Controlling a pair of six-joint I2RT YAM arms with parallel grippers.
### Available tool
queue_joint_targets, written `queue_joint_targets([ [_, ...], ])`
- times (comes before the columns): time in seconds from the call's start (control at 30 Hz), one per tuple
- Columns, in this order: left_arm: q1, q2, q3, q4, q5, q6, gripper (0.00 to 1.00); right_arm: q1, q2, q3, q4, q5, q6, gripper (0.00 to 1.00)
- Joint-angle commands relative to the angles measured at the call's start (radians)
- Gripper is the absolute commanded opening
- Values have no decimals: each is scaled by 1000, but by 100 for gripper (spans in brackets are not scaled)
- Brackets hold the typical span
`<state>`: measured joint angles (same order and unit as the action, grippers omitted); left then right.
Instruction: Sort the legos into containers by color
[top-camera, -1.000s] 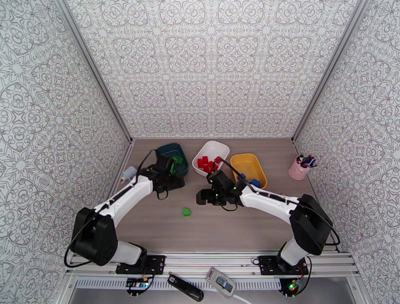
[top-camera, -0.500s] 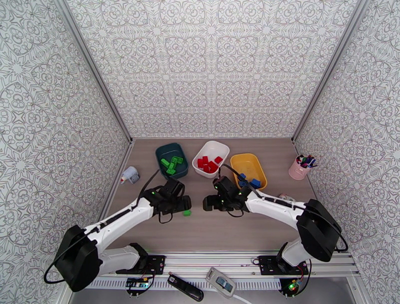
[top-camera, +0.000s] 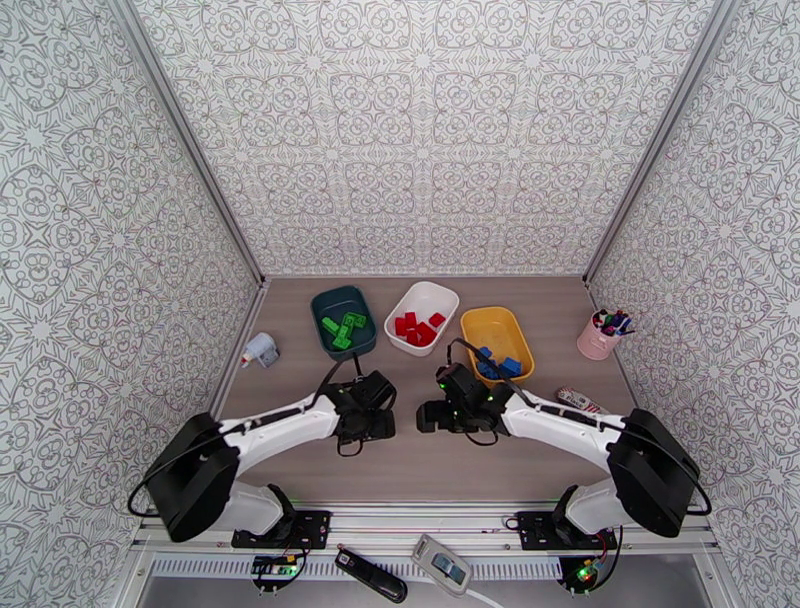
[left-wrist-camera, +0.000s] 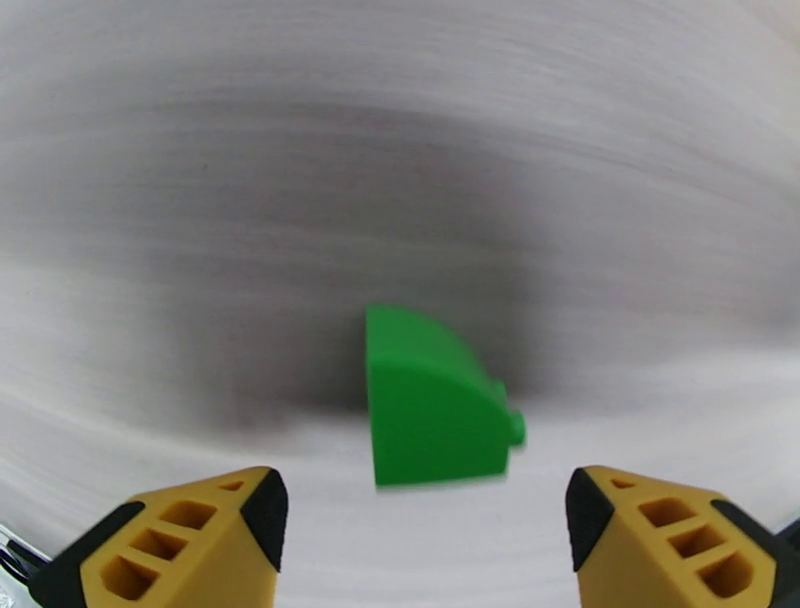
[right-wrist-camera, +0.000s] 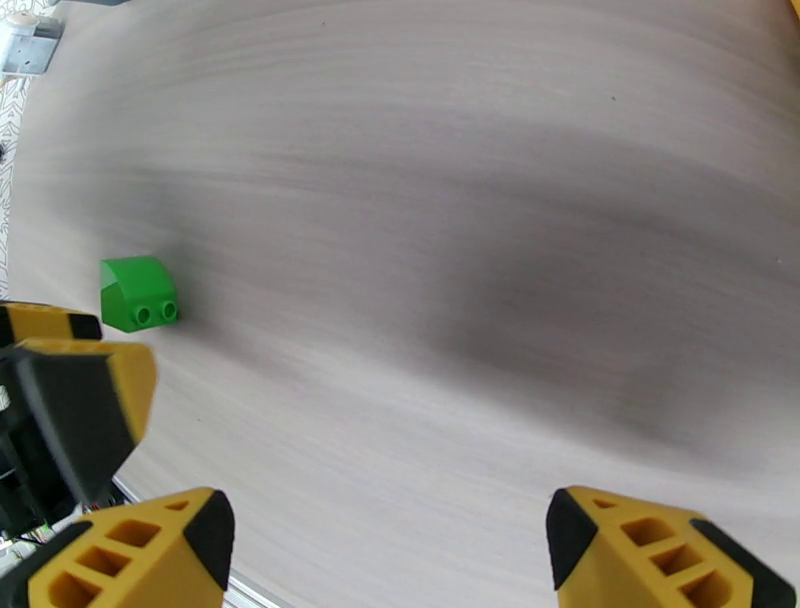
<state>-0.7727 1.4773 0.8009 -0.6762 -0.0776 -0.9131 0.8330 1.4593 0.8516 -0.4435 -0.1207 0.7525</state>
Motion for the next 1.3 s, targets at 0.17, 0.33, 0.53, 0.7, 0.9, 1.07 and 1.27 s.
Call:
queue_joint_targets([
  [0.17, -4, 109, 83, 26, -42, 28, 70, -5, -37, -19, -6, 24, 12, 86],
  [0.33, -2, 133, 89, 22, -43, 37, 63, -6, -42, -21, -7, 26, 12, 87],
  [0.53, -4, 129, 79, 26, -36, 40, 52, -8, -37, -16, -2, 21, 13, 86],
  [0.7, 9, 110, 70, 31, -41, 47, 43, -8, -29, -10, 13, 6, 15, 86],
  [0.9, 46, 64, 54, 39, -17, 63, 37, -8, -22, 10, 21, -7, 14, 86],
  [1.07, 115, -17, 64, 25, 3, 103, 36, -7, 16, 44, 85, -73, 30, 86],
  [1.27, 323, -56, 170, -12, 58, 240, 38, -2, 105, 139, 170, -172, 66, 85],
])
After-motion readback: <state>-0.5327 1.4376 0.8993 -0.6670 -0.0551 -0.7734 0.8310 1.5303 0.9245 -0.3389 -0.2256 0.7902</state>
